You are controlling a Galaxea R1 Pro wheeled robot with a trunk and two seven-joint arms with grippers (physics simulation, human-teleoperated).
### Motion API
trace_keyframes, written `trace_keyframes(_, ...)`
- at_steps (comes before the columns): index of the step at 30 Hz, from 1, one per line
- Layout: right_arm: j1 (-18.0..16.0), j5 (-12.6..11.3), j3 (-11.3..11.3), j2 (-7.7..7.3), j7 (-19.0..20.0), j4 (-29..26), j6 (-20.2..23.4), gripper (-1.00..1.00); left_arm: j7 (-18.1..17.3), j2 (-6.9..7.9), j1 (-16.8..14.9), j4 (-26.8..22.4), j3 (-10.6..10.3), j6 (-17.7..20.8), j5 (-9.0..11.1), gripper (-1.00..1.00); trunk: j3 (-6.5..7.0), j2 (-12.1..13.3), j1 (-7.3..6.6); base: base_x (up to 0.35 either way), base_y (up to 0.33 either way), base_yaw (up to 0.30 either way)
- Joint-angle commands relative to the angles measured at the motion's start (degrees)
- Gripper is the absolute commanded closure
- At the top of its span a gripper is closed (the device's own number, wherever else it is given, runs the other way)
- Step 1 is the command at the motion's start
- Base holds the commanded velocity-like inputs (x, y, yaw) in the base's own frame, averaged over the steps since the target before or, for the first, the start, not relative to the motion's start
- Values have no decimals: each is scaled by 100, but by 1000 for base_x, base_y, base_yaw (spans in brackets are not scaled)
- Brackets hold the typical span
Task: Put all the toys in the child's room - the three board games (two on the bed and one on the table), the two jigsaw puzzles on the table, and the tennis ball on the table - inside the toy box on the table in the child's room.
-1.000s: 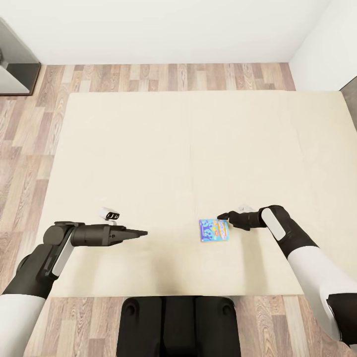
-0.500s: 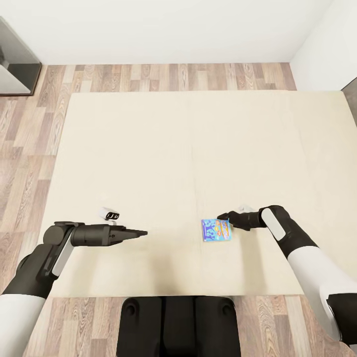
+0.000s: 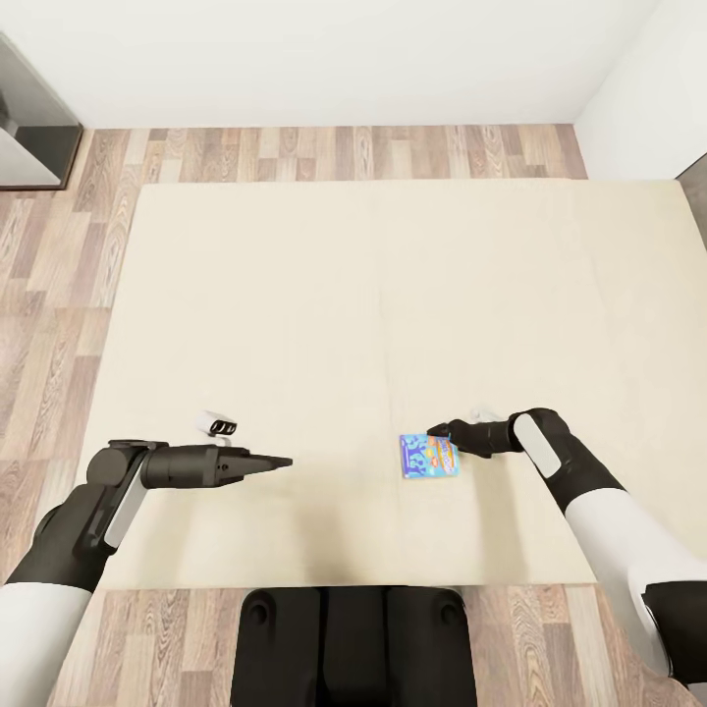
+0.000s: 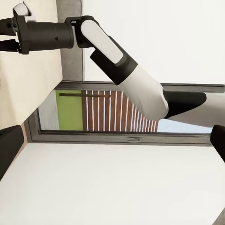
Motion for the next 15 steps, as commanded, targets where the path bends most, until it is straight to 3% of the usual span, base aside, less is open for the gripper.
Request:
trace_keyframes(1,-3,61,15,-5,58,-2,9,-100,-21,5,-3,0,-11,61,4,-100,-6,-9,3,0,25,0)
trace_keyframes(15,23,61,15,-10,58,0,-25,-100,-21,30,-3,8,-13,61,4,-100,-6,-9,3,0,70,0)
